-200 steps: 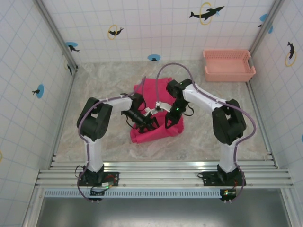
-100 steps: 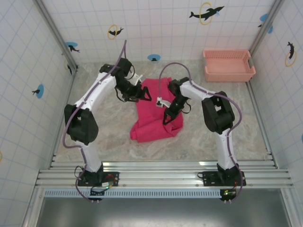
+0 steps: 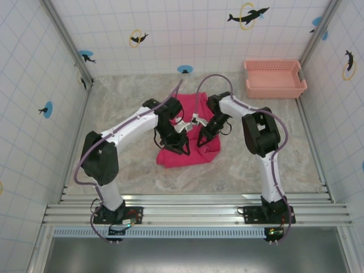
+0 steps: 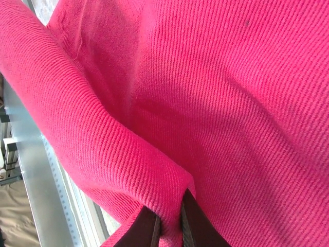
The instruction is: Roll up the long pants
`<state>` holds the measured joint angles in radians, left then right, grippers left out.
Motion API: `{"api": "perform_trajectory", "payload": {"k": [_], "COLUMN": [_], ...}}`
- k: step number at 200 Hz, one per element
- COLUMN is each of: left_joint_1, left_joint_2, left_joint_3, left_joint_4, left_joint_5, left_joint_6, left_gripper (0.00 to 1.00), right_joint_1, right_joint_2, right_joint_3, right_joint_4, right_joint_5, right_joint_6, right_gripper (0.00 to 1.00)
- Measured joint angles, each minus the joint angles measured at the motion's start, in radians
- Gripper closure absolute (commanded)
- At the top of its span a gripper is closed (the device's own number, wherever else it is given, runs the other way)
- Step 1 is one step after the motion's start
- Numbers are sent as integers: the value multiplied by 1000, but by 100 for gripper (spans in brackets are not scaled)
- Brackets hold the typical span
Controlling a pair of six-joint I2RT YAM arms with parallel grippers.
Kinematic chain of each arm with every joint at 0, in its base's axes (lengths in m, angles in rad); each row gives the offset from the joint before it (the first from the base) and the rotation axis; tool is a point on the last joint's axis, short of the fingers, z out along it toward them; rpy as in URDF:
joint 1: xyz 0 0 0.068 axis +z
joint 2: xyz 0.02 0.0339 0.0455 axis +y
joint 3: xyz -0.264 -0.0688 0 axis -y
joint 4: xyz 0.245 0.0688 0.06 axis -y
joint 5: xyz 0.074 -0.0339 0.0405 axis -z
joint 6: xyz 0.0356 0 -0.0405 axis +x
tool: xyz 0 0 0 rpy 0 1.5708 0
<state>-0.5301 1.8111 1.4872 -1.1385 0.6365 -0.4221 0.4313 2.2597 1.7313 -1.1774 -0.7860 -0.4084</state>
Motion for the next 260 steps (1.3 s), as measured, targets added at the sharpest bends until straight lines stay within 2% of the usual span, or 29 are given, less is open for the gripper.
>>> {"api": "perform_trajectory", "payload": {"k": [50, 80, 105, 149, 174, 194, 214, 237, 260], "left_joint_1": [55, 111, 139, 159, 159, 159, 159, 159, 159], "left_joint_2": [238, 336, 369, 411, 420, 431, 452, 482, 499], "left_joint_3": [16, 83, 143, 221, 233, 251, 286, 333, 364], "left_joint_4": [35, 14, 9, -4, -15, -31, -59, -98, -130], "left_joint_5": [-86, -77, -79, -76, -65, -57, -48, -49, -52], "left_joint_6": [16, 23, 33, 75, 85, 90, 110, 140, 165], "left_gripper": [58, 60, 59, 54, 51, 48, 46, 45, 45], "right_joint_1": [-3, -13, -40, -121, -128, -74, 74, 261, 344], "right_joint_2": [-1, -37, -111, -200, -291, -459, -659, -774, -761], "right_joint_3": [0, -27, -76, -134, -201, -312, -454, -581, -671], "right_joint_4": [-5, 6, 30, 73, 124, 187, 254, 316, 372], "right_joint_5": [-5, 34, 153, 455, 560, 613, 673, 724, 800], "right_joint_6": [-11, -14, 13, 79, 92, 82, 52, 34, 27], "right_gripper": [82, 78, 72, 70, 66, 56, 39, 35, 35]}}
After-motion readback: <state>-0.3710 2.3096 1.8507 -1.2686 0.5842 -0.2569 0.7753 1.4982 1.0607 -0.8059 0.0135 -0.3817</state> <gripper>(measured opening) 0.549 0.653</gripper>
